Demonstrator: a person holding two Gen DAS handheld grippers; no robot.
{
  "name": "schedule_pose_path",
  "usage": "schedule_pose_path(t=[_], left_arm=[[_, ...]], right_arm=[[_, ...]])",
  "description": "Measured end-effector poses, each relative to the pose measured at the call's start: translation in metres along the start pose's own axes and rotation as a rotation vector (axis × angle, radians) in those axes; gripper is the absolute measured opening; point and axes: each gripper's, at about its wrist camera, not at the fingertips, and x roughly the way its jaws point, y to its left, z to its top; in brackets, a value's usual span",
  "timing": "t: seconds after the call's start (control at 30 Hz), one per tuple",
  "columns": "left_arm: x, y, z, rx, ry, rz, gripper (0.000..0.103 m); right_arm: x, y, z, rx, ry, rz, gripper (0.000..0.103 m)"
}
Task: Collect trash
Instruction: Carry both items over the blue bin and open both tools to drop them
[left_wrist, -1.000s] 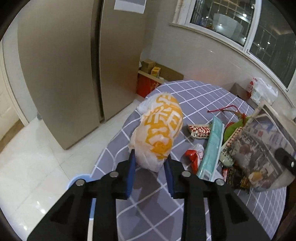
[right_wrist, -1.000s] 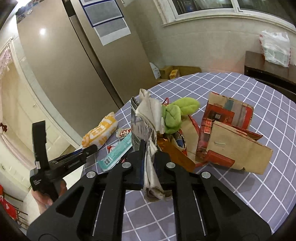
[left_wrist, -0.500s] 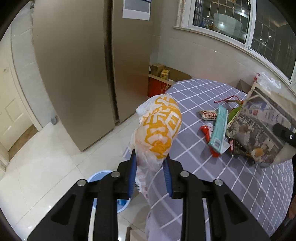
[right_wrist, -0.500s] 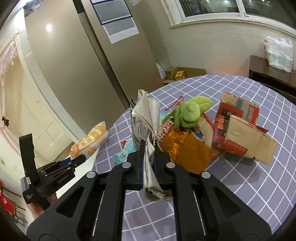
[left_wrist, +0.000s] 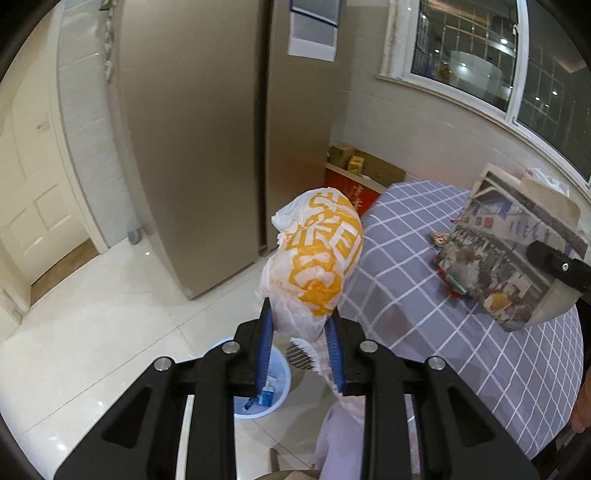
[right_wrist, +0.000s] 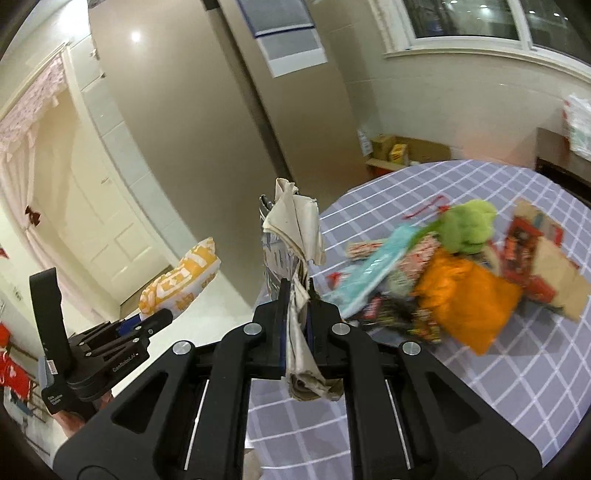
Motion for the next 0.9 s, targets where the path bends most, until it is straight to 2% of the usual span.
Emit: schedule_pose_path(t=[0.37, 0.53, 0.7, 0.73, 0.77, 0.8, 0.9], left_arm=[[-0.022, 0.061, -0.014, -0.068, 0.003, 0.114, 0.026], [-0.019, 0.084, -0.022, -0.098, 0.024, 0.154, 0.026], [-0.001, 0.094, -0.025, -0.107, 0.073, 0.163, 0.029], [0.005, 0.095, -0.024, -0.101, 0.073, 0.169, 0.041], [0.008, 0.096, -0.023, -0.096, 0.075, 0.181, 0.070], [0.015, 0.094, -0.022, -0.084, 0.079, 0.216, 0.081], [0.025, 0.095, -0.023, -0.067, 0.089, 0.225, 0.082]], right_arm=[[0.047, 0.075, -0.005, -0.102, 0.088, 0.093, 0.007], [0.075, 0.106, -0.017, -0.151, 0.147, 0.105, 0.007], [0.103, 0.124, -0.034, -0.190, 0.213, 0.091, 0.007], [0.108, 0.126, -0.036, -0.192, 0.223, 0.088, 0.007], [0.112, 0.128, -0.038, -0.194, 0.232, 0.084, 0.007], [0.117, 0.129, -0.040, -0.198, 0.241, 0.076, 0.007], [0.125, 0.131, -0.046, -0.208, 0.257, 0.055, 0.008]])
